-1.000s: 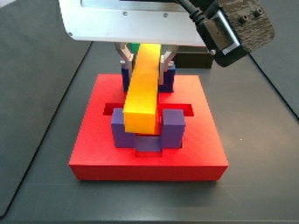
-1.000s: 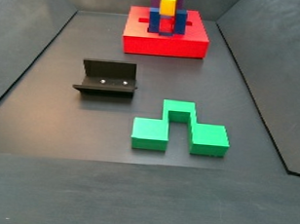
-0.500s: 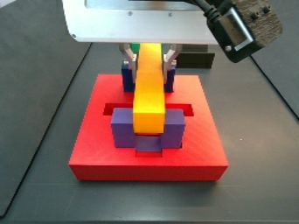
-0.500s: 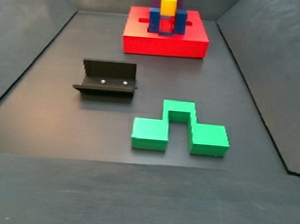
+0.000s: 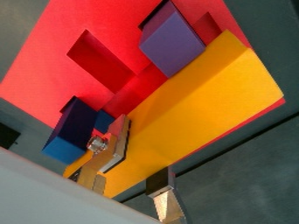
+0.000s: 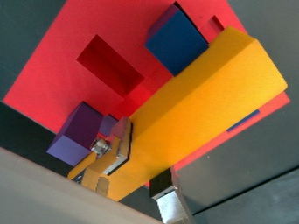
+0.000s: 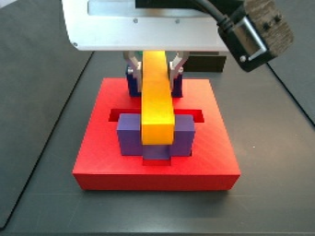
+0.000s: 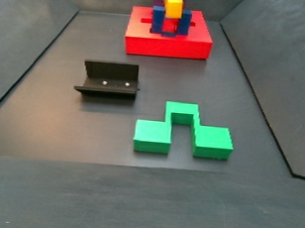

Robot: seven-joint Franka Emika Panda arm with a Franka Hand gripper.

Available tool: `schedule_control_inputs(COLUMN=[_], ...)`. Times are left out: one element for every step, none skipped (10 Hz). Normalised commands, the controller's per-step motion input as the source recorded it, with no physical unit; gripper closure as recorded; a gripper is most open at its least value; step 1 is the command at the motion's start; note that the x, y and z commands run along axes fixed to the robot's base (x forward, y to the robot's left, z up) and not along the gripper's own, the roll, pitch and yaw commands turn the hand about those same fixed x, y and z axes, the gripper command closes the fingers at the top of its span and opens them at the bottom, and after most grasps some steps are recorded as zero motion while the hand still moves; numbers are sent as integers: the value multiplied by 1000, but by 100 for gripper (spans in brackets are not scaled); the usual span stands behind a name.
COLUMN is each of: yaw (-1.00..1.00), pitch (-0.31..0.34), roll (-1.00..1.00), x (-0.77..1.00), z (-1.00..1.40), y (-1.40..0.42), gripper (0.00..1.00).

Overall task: Pick up the yellow object. Move up. Move to above the board. Insert the yellow object.
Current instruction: Insert the yellow object.

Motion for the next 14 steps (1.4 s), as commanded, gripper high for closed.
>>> schedule_control_inputs(yaw=[109, 0, 0, 0, 0, 0, -3, -23, -40, -17, -3, -29, -37, -49], pitch=[0, 0, 0, 10, 19, 16, 1, 0, 0, 0, 0, 0, 0, 0], roll=[71, 60, 50, 53, 94, 129, 126, 109, 116, 126, 119, 147, 153, 164], x=[-6, 0, 169, 263, 209, 203, 171, 91, 46, 6, 0, 0, 0, 3], z=[-140, -131, -80, -11, 0, 0, -20, -71, -80, -74, -114, -146, -171, -197], y=[-74, 0, 0, 0, 0, -26, -66, -91, -109, -111, -106, -111, -80, -51], gripper=[100, 100, 100, 100, 100, 100, 100, 100, 100, 100, 100, 100, 100, 100])
